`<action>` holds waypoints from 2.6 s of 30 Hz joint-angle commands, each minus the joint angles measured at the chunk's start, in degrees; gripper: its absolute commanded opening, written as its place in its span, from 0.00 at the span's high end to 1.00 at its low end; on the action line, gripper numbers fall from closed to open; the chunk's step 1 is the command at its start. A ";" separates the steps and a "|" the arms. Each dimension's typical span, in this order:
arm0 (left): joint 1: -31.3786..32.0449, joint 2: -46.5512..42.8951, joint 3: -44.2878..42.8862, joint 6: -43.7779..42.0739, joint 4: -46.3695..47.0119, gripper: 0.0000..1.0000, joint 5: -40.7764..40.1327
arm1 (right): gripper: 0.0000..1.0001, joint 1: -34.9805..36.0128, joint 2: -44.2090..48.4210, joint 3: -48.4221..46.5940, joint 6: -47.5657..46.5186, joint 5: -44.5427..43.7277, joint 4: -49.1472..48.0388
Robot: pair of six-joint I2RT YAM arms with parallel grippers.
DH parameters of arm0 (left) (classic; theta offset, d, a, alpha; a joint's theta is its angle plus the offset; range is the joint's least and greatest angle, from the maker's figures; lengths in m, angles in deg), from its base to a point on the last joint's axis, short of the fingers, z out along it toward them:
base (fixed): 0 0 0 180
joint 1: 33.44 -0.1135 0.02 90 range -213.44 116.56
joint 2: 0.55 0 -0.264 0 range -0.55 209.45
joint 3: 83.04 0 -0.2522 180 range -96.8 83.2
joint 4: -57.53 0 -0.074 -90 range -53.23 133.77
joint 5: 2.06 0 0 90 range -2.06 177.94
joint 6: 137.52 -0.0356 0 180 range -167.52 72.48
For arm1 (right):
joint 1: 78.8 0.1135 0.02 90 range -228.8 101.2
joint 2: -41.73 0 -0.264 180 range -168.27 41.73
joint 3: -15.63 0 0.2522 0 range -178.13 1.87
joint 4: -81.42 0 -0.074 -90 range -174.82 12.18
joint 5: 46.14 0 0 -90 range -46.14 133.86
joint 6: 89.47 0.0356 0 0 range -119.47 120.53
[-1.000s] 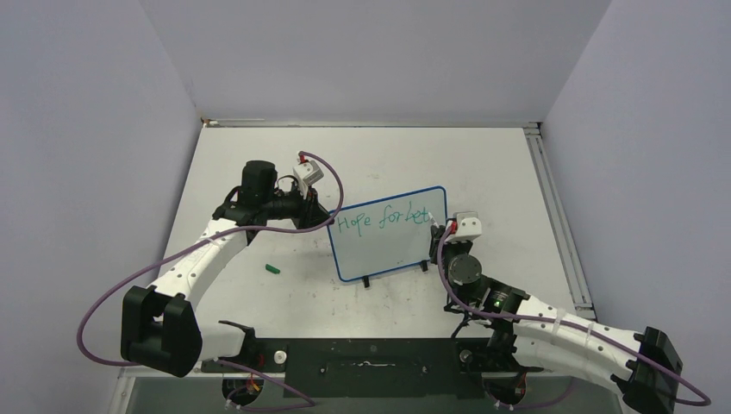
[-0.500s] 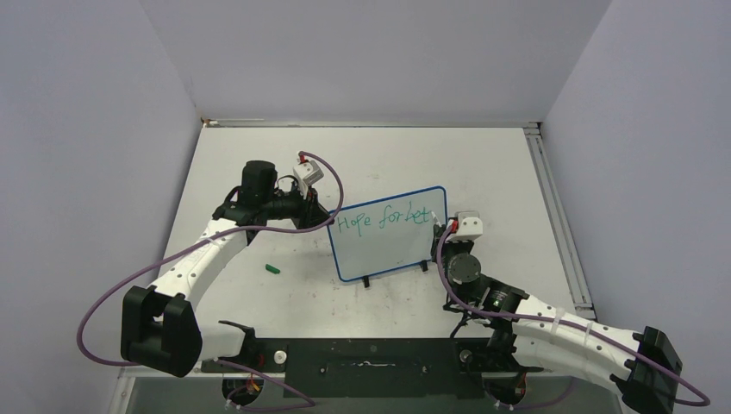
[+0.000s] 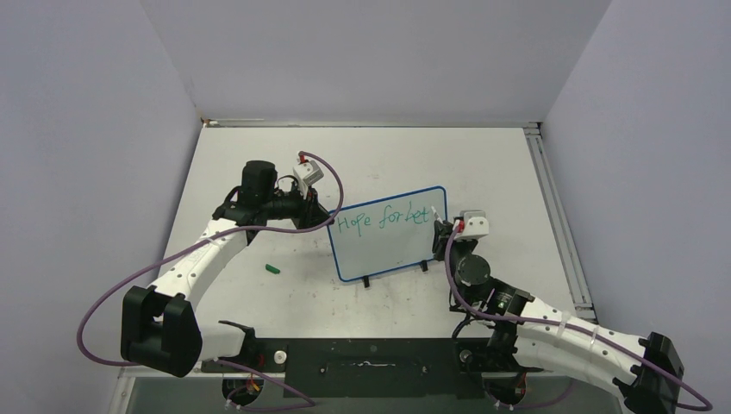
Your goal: Write a sentence on the whiteboard
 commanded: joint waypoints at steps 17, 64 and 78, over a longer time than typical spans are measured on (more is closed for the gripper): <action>0.14 0.63 -0.66 -2.23 -3.11 1.00 -2.56 | 0.95 -0.73 -3.61 -0.72 -2.05 0.99 -4.93; 0.14 0.89 -0.66 -2.23 -3.09 1.00 -2.58 | 0.95 -0.77 -2.81 -0.71 0.78 -2.93 -0.17; 0.14 0.86 -0.69 -2.23 -3.11 1.00 -2.56 | 0.95 -0.78 -3.39 -0.39 -4.23 0.78 -7.94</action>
